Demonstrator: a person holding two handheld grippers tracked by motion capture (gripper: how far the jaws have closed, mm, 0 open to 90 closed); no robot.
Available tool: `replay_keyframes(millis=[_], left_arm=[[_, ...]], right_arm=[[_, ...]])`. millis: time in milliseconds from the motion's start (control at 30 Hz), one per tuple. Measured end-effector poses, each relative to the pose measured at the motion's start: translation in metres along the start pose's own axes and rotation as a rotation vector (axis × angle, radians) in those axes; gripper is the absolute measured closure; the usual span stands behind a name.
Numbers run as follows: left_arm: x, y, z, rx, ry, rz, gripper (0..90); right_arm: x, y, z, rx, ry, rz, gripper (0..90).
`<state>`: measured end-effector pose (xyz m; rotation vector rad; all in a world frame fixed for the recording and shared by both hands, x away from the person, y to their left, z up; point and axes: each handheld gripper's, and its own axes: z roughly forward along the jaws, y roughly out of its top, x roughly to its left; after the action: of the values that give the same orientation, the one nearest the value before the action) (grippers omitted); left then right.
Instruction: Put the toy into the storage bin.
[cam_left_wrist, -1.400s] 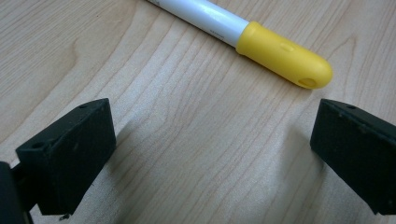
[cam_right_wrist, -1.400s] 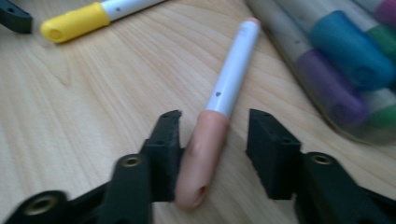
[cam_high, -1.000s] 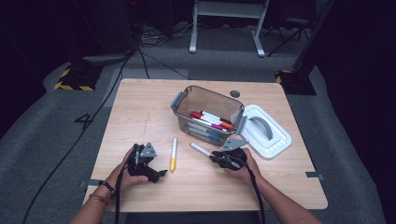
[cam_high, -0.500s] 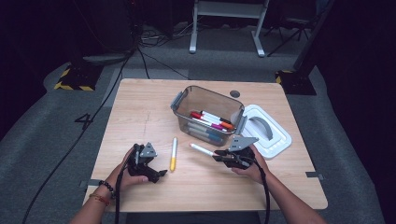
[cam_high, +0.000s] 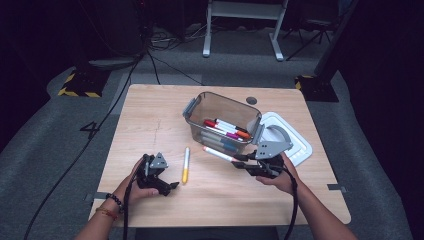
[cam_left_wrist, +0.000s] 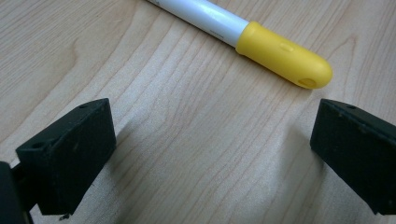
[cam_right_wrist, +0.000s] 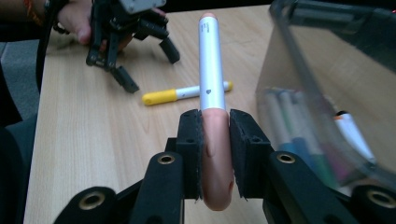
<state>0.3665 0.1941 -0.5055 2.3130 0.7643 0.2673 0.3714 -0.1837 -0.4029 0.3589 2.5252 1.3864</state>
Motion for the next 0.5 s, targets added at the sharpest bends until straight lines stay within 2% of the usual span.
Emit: replay_keyframes(millis=[233,500], left_arm=[[0.0,0.0,0.0,0.0,0.002,0.0,0.5],[0.0,0.0,0.0,-0.001,0.0,0.0,0.5]], right_arm=[[-0.018,0.024,-0.026,-0.021,-0.05,-0.016,75.0],[-0.04,0.05,-0.042,-0.037,-0.09,-0.021,75.0]])
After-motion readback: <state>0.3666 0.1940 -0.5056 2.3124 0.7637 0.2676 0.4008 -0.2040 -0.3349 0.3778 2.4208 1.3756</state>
